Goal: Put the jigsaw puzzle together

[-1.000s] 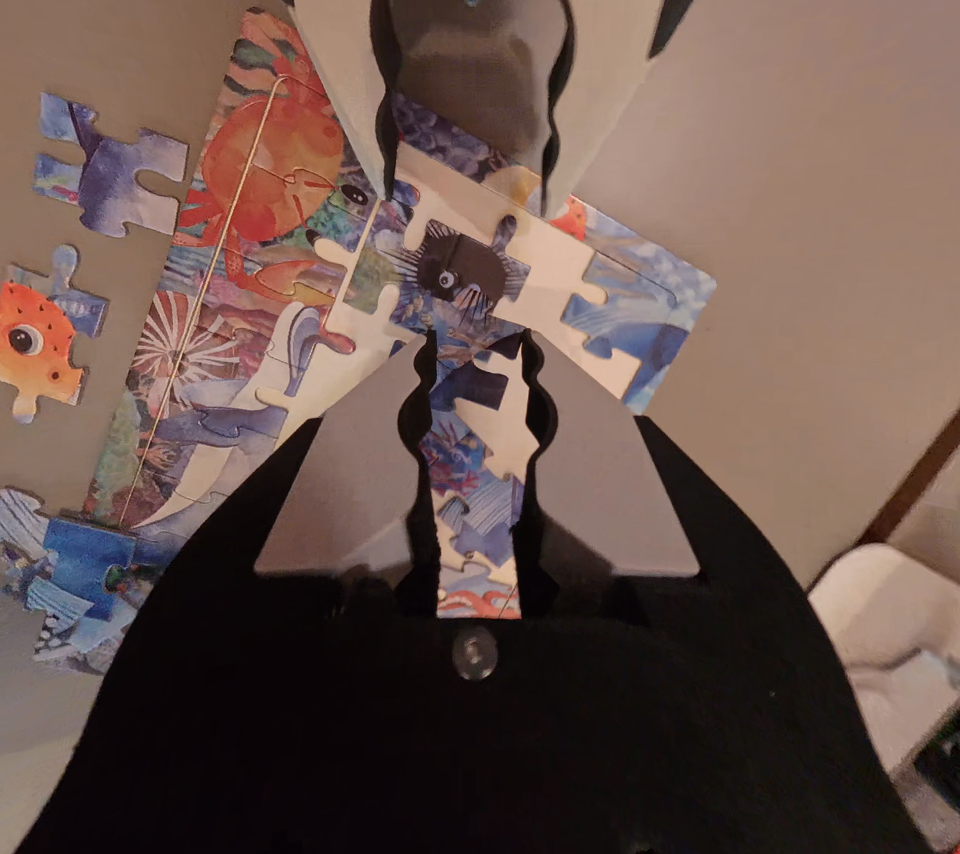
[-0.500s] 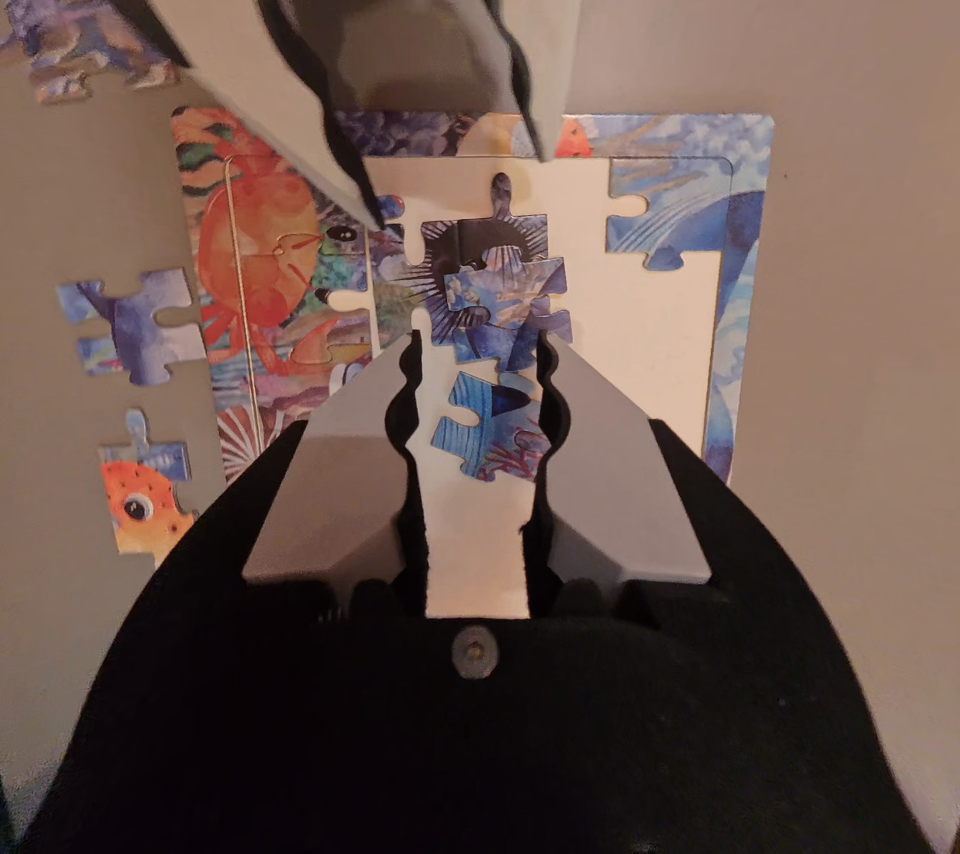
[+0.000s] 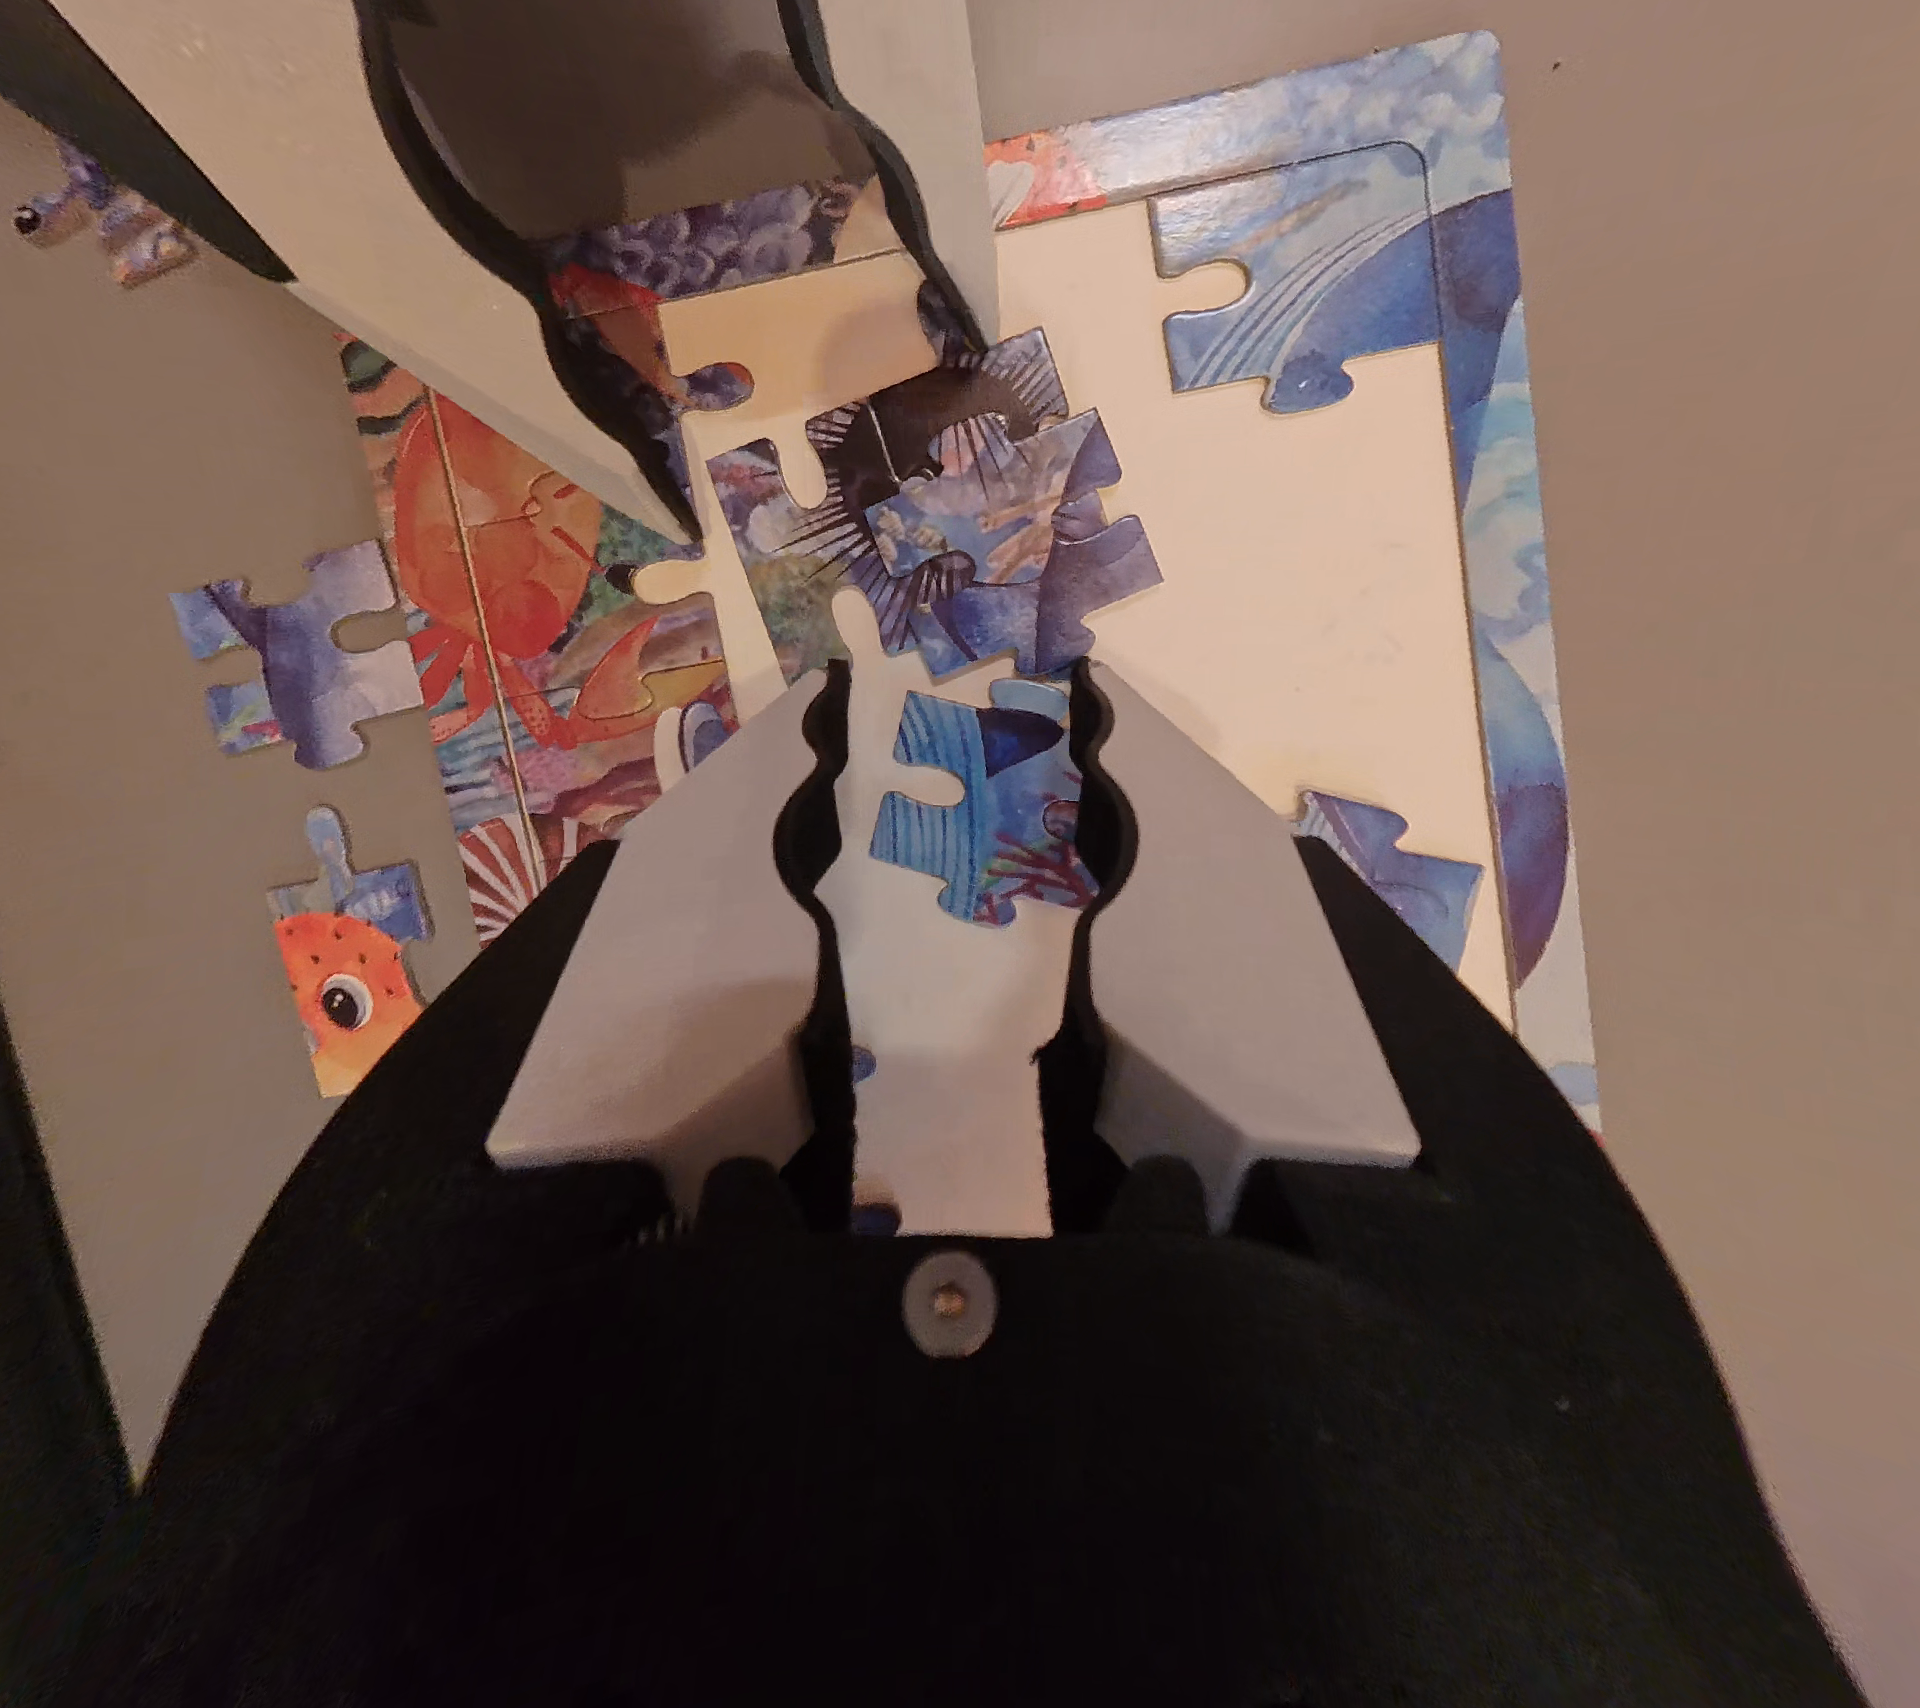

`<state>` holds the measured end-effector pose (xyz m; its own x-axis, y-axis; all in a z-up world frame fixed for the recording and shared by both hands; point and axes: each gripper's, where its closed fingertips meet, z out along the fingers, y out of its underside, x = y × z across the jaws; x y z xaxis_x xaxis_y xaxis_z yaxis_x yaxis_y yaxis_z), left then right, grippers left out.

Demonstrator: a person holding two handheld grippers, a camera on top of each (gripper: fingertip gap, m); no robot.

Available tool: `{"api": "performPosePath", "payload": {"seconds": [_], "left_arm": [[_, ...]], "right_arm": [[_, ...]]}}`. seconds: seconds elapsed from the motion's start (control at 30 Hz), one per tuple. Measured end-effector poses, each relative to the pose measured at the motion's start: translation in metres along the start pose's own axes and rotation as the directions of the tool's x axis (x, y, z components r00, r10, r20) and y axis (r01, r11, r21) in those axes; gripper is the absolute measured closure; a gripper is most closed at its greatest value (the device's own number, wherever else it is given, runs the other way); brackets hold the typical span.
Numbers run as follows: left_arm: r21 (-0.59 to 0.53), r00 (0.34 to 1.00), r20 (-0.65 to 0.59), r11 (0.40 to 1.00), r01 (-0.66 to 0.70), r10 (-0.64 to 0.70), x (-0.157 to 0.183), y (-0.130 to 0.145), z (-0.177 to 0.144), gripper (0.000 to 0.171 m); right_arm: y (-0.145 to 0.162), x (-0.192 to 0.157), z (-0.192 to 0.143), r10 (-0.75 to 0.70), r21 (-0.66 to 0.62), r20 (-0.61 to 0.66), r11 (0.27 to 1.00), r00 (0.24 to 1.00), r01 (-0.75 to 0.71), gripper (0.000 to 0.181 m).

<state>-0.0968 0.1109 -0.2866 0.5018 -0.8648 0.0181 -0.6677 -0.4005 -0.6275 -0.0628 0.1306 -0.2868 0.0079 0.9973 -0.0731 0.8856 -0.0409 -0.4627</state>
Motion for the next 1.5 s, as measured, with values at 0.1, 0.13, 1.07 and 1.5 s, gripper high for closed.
{"api": "performPosePath", "payload": {"seconds": [0.1,0.13,1.07,1.5], "left_arm": [[-0.001,1.0,-0.001,1.0,-0.007,0.007,0.0,-0.003,0.003,0.112],[0.0,1.0,0.001,1.0,-0.007,0.007,0.0,-0.004,0.004,0.113],[0.033,0.989,0.03,0.989,-0.146,0.146,0.002,-0.035,0.026,0.105],[-0.051,0.966,0.16,0.979,-0.197,0.203,-0.037,-0.015,0.002,0.112]], "right_arm": [[0.004,-0.003,-0.003,0.001,0.001,0.022,1.0,1.0,-0.001,0.144],[0.006,-0.006,-0.004,0.001,0.007,0.04,1.0,0.999,-0.001,0.142],[0.035,-0.011,-0.021,0.106,0.104,0.055,0.988,0.993,-0.111,0.132],[0.01,-0.037,-0.009,0.092,0.147,0.124,0.983,0.988,-0.11,0.135]]}}
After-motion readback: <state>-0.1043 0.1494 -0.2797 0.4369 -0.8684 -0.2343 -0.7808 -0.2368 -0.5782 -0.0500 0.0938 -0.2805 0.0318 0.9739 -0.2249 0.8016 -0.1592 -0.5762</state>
